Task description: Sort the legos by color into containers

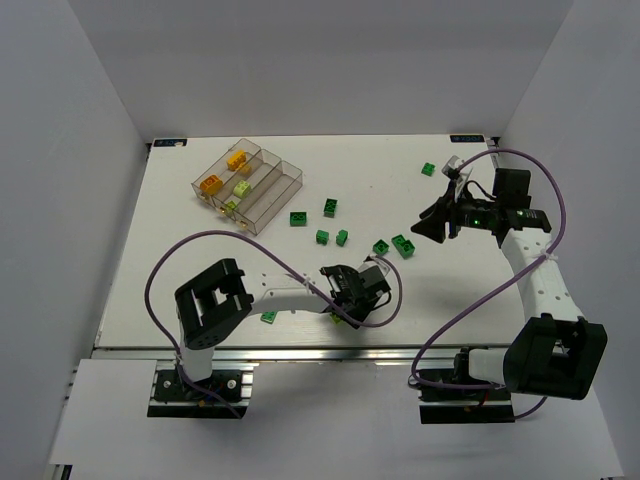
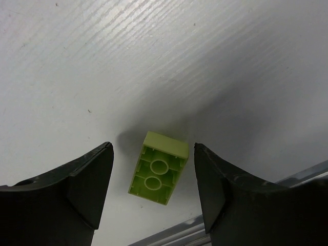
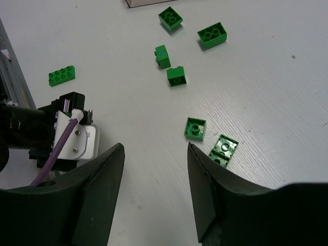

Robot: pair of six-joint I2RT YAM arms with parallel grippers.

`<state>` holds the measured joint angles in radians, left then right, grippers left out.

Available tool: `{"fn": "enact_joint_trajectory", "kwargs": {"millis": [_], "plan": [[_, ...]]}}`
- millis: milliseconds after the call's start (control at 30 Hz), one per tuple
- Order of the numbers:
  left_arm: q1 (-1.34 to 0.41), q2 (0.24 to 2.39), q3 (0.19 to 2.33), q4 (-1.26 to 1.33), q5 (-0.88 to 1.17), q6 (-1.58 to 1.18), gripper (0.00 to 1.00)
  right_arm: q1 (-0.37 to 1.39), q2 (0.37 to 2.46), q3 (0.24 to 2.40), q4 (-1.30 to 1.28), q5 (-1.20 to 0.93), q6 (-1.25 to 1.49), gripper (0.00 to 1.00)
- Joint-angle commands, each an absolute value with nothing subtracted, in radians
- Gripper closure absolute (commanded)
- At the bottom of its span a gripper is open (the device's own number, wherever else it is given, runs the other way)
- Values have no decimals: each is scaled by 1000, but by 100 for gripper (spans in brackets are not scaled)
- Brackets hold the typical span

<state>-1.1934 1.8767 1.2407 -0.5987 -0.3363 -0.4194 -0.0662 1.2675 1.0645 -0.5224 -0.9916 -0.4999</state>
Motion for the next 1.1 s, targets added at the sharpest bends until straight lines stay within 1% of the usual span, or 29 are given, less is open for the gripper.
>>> {"fn": "enact_joint_trajectory", "kwargs": {"millis": [0,133,267,300,400,433,533,567,667,733,800,833,867,933,967,1033,1067], "plan": [[-1198,1836,1227,-598,-316,-403,26,-74,1246,1062,-503,-1009,-486,42],[-1198,1830,1209,-600,-310,-393,28,-74,1249,1060,-500,-1008,-485,42],[-1198,1827,1206,-603,-310,-397,35,-74,1247,1060,-499,-1008,-483,42],[-1198,1825,1204,-600,-311,-400,41,-74,1249,1060,-499,-1008,-482,42],[-1198,1815,1201,-594,-314,-402,53,-75,1249,1058,-497,-1006,-485,42],[-1198,1813,1200,-589,-318,-402,61,-75,1249,1058,-497,-1006,-485,42],[-1197,1801,1197,-591,-327,-405,73,-75,1246,1060,-503,-1005,-492,43],[-1195,1795,1197,-591,-331,-408,80,-74,1244,1060,-505,-1002,-497,44],[-1167,1753,1183,-571,-324,-439,91,-74,1239,1057,-524,-986,-532,46],[-1117,1691,1155,-539,-293,-472,93,-74,1233,1054,-535,-976,-569,48],[-1068,1634,1131,-497,-253,-504,96,-74,1224,1040,-548,-957,-600,55],[-1008,1567,1108,-482,-241,-511,97,-74,1220,1035,-549,-953,-609,59],[-976,1534,1098,-468,-229,-520,100,-74,1215,1029,-555,-948,-618,68],[-866,1449,1083,-428,-192,-528,100,-74,1204,1011,-555,-946,-641,78],[-829,1430,1081,-417,-184,-523,100,-74,1200,1005,-554,-946,-644,87],[-713,1414,1106,-426,-161,-493,100,-71,1195,983,-542,-954,-640,93],[-678,1431,1127,-439,-161,-476,100,-69,1195,979,-535,-960,-637,95]]}}
